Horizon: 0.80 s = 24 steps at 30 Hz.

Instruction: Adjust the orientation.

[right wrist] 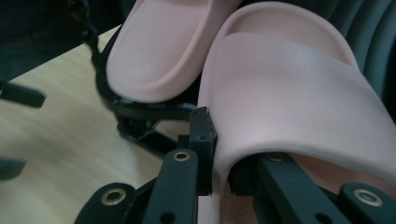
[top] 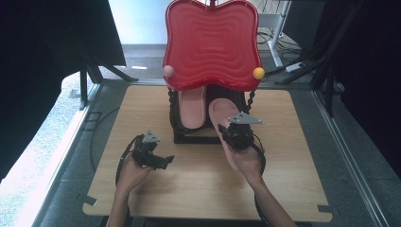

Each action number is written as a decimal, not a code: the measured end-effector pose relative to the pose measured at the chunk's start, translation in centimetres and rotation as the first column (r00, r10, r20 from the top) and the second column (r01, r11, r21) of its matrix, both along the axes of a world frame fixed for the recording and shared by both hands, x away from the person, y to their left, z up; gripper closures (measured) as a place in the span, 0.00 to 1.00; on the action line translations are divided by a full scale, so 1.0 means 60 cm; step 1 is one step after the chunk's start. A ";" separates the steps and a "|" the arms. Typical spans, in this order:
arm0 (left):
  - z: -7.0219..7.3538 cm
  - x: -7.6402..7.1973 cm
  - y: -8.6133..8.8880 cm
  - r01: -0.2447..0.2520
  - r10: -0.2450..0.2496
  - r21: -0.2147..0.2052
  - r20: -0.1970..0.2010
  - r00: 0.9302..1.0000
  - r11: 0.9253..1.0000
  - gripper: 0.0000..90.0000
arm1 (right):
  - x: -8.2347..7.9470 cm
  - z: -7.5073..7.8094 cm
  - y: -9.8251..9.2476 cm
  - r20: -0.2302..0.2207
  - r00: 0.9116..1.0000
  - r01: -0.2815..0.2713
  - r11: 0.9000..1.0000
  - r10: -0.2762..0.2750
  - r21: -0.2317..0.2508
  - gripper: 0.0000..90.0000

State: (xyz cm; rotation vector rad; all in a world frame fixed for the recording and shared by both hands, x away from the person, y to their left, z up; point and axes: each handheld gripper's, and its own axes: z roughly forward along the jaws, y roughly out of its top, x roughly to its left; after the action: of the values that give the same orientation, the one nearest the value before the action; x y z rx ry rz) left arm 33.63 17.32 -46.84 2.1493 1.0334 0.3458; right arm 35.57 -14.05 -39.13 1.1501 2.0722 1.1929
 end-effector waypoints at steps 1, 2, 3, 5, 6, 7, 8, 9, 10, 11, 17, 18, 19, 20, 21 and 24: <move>0.000 0.000 0.000 0.001 -0.001 -0.002 -0.001 1.000 1.000 0.00 | 0.004 0.000 0.004 0.004 1.000 0.009 1.000 -0.009 0.000 0.91; 0.000 0.000 0.000 0.001 -0.001 -0.003 -0.001 1.000 1.000 0.00 | 0.011 0.001 0.009 0.011 1.000 0.020 1.000 -0.020 -0.001 0.91; 0.000 0.000 0.000 0.004 -0.004 -0.002 -0.001 1.000 1.000 0.00 | 0.015 0.001 0.012 0.016 0.999 0.029 1.000 -0.029 0.002 0.91; 0.000 0.000 0.000 0.004 -0.004 -0.001 0.002 1.000 1.000 0.00 | 0.026 0.003 0.018 0.021 0.998 0.052 0.999 -0.053 0.010 0.91; 0.000 0.001 0.000 0.005 -0.005 -0.001 0.001 1.000 1.000 0.00 | 0.031 0.005 0.022 0.024 0.998 0.061 0.998 -0.062 0.012 0.91; 0.000 0.001 0.000 0.005 -0.005 -0.001 0.001 1.000 1.000 0.00 | 0.037 0.006 0.026 0.022 0.997 0.069 0.998 -0.070 0.012 0.91; -0.001 0.001 0.000 0.005 -0.005 -0.001 0.000 1.000 1.000 0.00 | 0.043 0.006 0.029 0.020 0.997 0.076 0.997 -0.076 0.012 0.91; -0.001 0.001 0.000 0.005 -0.005 0.000 0.000 1.000 1.000 0.00 | 0.048 0.006 0.032 0.020 0.997 0.080 0.997 -0.080 0.014 0.91; -0.002 0.001 -0.001 0.003 -0.003 0.000 -0.001 1.000 1.000 0.00 | 0.054 0.005 0.036 0.023 0.996 0.086 0.996 -0.086 0.009 0.91; -0.002 0.001 -0.001 0.005 -0.005 0.000 -0.002 1.000 1.000 0.00 | 0.058 0.004 0.039 0.021 0.995 0.093 0.996 -0.093 0.009 0.91; -0.002 0.001 -0.002 0.008 -0.008 0.000 0.000 1.000 1.000 0.00 | 0.071 0.000 0.052 0.010 0.998 0.067 0.997 -0.067 -0.035 0.86; -0.002 0.001 -0.002 0.009 -0.009 0.000 0.000 1.000 1.000 0.00 | 0.073 0.000 0.049 0.003 0.999 0.053 0.998 -0.052 -0.037 0.83; -0.002 0.001 -0.003 0.009 -0.009 -0.001 0.000 1.000 1.000 0.00 | 0.076 0.000 0.047 -0.008 0.999 0.033 0.999 -0.033 -0.041 0.77; -0.002 0.001 -0.003 0.010 -0.010 0.000 -0.001 1.000 1.000 0.00 | 0.077 -0.001 0.044 -0.019 1.000 0.023 0.999 -0.024 -0.046 0.74; -0.003 0.001 -0.003 0.011 -0.011 0.002 -0.002 1.000 1.000 0.00 | 0.078 -0.003 0.042 -0.019 1.000 0.018 0.999 -0.019 -0.050 0.70; -0.004 0.002 -0.004 0.012 -0.012 0.003 -0.005 1.000 1.000 0.00 | 0.075 -0.004 0.033 -0.026 0.999 -0.029 0.996 0.027 -0.086 0.58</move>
State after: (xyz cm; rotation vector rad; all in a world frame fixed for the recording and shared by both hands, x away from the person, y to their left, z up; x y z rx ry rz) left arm 33.75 17.11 -47.07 2.1591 1.0234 0.3366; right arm 40.04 -12.08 -39.36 1.1051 2.1428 1.0956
